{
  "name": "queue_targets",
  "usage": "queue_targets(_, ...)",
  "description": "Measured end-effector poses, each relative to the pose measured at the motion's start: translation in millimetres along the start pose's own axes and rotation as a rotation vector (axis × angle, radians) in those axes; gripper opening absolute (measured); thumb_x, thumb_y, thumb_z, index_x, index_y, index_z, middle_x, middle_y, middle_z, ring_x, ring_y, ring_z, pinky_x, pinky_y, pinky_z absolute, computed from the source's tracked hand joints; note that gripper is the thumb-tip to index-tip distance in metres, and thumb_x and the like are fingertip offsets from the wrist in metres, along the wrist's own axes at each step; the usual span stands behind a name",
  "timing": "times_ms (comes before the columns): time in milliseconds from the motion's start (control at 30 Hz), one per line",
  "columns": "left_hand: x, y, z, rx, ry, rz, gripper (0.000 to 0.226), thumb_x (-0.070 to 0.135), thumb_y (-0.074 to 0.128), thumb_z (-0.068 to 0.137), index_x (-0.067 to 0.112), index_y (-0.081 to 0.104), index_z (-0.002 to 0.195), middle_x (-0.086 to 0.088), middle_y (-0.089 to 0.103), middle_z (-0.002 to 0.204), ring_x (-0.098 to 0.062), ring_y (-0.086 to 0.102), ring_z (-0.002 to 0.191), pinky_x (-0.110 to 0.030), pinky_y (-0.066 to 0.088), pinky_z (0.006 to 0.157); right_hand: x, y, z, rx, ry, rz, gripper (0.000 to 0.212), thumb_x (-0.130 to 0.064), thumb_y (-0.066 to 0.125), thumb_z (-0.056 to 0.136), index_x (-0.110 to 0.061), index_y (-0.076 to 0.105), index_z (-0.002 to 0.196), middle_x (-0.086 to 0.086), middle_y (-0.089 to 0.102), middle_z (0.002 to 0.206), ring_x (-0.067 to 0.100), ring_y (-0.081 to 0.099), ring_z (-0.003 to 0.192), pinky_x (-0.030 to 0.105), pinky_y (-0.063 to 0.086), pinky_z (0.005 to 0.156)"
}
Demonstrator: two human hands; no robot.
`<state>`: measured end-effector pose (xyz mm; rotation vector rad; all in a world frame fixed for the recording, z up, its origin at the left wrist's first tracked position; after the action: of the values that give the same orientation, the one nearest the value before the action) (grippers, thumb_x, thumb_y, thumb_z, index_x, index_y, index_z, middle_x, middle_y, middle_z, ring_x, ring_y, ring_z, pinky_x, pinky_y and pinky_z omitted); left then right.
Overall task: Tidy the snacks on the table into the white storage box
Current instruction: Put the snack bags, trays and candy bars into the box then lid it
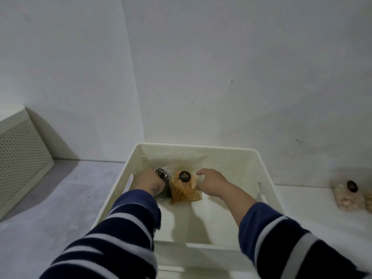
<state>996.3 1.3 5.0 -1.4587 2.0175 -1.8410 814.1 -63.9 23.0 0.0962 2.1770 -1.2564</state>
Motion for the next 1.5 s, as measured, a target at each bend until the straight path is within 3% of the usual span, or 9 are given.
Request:
queue_targets(233, 94, 17, -68, -0.138, 0.228, 0.151, 0.049, 0.02, 0.051, 0.092, 0.016, 0.041, 0.139, -0.008, 0.051, 0.137, -0.027, 0.05, 0.124, -0.037, 0.042, 0.105, 33, -71, -67, 0.08, -0.031, -0.14, 0.053, -0.03, 0.058, 0.092, -0.021, 0.043, 0.142, 0.001, 0.038, 0.15, 0.022, 0.042, 0.133, 0.031, 0.038, 0.107)
queue_targets(433, 207, 76, -132, -0.178, 0.515, 0.329, 0.042, 0.035, 0.048, 0.096, 0.025, 0.046, 0.136, -0.002, 0.046, 0.143, -0.022, 0.048, 0.126, -0.034, 0.04, 0.104, 118, -137, -122, 0.174, 0.047, -0.156, 0.051, -0.03, 0.057, 0.093, -0.021, 0.043, 0.142, 0.001, 0.04, 0.149, 0.021, 0.04, 0.135, 0.03, 0.035, 0.109)
queue_targets(633, 307, 159, -185, -0.192, 0.619, 0.285, 0.038, 0.032, 0.047, 0.096, 0.027, 0.049, 0.133, -0.001, 0.047, 0.14, -0.022, 0.051, 0.122, -0.032, 0.04, 0.1, 250, -188, -149, 0.179, 0.151, -0.146, 0.048, -0.029, 0.056, 0.093, -0.018, 0.046, 0.139, 0.002, 0.04, 0.148, 0.021, 0.043, 0.132, 0.028, 0.037, 0.105)
queue_targets(867, 371, 283, -180, -0.268, 0.564, 0.183, 0.036, 0.028, 0.048, 0.096, 0.023, 0.051, 0.131, -0.003, 0.049, 0.138, -0.021, 0.049, 0.122, -0.028, 0.039, 0.099, 415, -219, -140, 0.146, 0.267, -0.063, 0.044, -0.031, 0.052, 0.093, -0.02, 0.049, 0.136, 0.001, 0.051, 0.137, 0.024, 0.053, 0.118, 0.023, 0.044, 0.078)
queue_targets(933, 379, 318, -174, -0.297, 0.53, 0.108, 0.036, 0.025, 0.048, 0.096, 0.022, 0.051, 0.132, -0.003, 0.047, 0.14, -0.021, 0.048, 0.125, -0.026, 0.037, 0.1, 452, -230, -132, 0.188, 0.278, -0.03, 0.038, -0.027, 0.052, 0.092, -0.019, 0.054, 0.129, 0.005, 0.056, 0.13, 0.026, 0.055, 0.114, 0.027, 0.044, 0.081)
queue_targets(1067, 392, 375, -159, -0.294, 0.499, -0.018, 0.047, 0.029, 0.051, 0.096, 0.026, 0.038, 0.141, -0.007, 0.045, 0.142, -0.025, 0.046, 0.127, -0.03, 0.036, 0.101, 517, -256, -111, 0.342, 0.318, 0.151, 0.06, -0.021, 0.058, 0.088, -0.031, 0.037, 0.143, 0.009, 0.047, 0.137, 0.029, 0.054, 0.116, 0.029, 0.049, 0.086)
queue_targets(1167, 402, 402, -147, -0.234, 0.484, -0.136, 0.058, 0.033, 0.057, 0.092, 0.03, 0.032, 0.144, -0.009, 0.046, 0.14, -0.027, 0.044, 0.128, -0.031, 0.035, 0.101, 542, -270, -91, 0.429, 0.273, 0.256, 0.06, -0.015, 0.058, 0.092, -0.033, 0.034, 0.144, 0.01, 0.041, 0.144, 0.029, 0.051, 0.121, 0.029, 0.048, 0.087)
queue_targets(1333, 408, 437, -134, -0.181, 0.402, -0.348, 0.065, 0.015, 0.06, 0.087, 0.038, 0.029, 0.14, -0.006, 0.056, 0.121, -0.022, 0.058, 0.101, -0.034, 0.047, 0.087, 560, -264, -62, 0.474, 0.201, 0.504, 0.059, -0.007, 0.057, 0.093, -0.035, 0.039, 0.142, 0.005, 0.037, 0.149, 0.024, 0.045, 0.13, 0.029, 0.046, 0.097)
queue_targets(1500, 402, 437, -136, -0.045, 0.362, -0.337, 0.062, 0.013, 0.059, 0.085, 0.045, 0.034, 0.131, 0.007, 0.059, 0.108, -0.019, 0.062, 0.093, -0.035, 0.049, 0.075, 569, -253, -61, 0.533, 0.246, 0.463, 0.057, 0.005, 0.048, 0.091, -0.028, 0.05, 0.138, 0.009, 0.054, 0.131, 0.023, 0.054, 0.118, 0.03, 0.049, 0.093)
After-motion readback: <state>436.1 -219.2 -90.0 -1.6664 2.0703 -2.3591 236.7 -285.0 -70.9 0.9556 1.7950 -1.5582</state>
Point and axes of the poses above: each hand's wrist, its own z-axis towards the middle knuckle, its own y-axis out of the palm, x = y × z, the point moved 8 cm from there along z, towards the middle knuckle
